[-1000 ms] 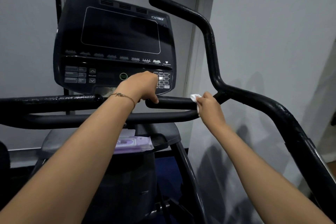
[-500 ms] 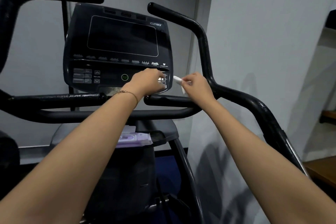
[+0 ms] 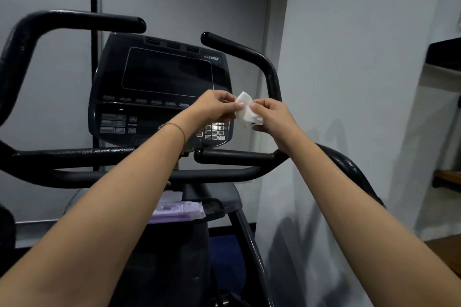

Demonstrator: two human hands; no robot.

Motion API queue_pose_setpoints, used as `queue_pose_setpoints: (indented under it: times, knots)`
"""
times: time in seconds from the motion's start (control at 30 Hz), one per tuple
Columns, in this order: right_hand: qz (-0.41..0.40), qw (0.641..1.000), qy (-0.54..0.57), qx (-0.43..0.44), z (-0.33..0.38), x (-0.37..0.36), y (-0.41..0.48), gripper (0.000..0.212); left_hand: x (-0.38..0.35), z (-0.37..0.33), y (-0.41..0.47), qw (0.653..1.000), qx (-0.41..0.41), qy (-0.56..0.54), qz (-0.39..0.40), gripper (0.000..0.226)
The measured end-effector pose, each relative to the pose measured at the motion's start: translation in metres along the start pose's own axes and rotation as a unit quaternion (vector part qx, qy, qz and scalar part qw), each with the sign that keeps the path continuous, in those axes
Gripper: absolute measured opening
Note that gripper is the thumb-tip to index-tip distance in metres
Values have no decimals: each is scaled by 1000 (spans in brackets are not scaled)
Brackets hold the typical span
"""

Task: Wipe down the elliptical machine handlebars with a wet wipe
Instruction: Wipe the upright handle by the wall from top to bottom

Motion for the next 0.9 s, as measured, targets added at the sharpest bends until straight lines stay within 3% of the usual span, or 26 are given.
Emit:
queue_pose_setpoints:
  times: [0.13,0.27,0.53,0.6,0.67,0.73,0.83,0.9]
  knots:
    - [29,995,97,2,1,-10,29,11,22,-4,28,1000,-14,-11,-13,13]
    - [8,997,75,22,6,-26,83,24,57,-11,74,998,-48,2,-36,9]
    - [-29,990,129,56,9,-52,156,19,89,-24,139,995,-95,33,-19,5]
    - [-57,988,129,57,4,-45,165,19,93,-27,149,989,-116,88,-37,16]
    - [-110,988,94,56,-2,-30,175,19,105,-35,156,952,-155,243,-100,31]
    - [-174,980,76,57,-5,-8,189,17,113,-45,161,892,-186,384,-149,45]
    - [-273,958,33,86,9,27,208,18,114,-53,177,818,-200,516,-155,55]
    - [-305,945,-3,115,25,37,216,22,117,-55,184,789,-185,565,-154,56]
Point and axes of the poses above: each hand's wrist, its own y-axis towards the middle knuckle, its own x-axis out of the back of the hand, z = x × y, the point moved 8 cm from there along y, towards the middle knuckle, and after that the axes turned 11 degrees about -y, right-handed, at the moved point
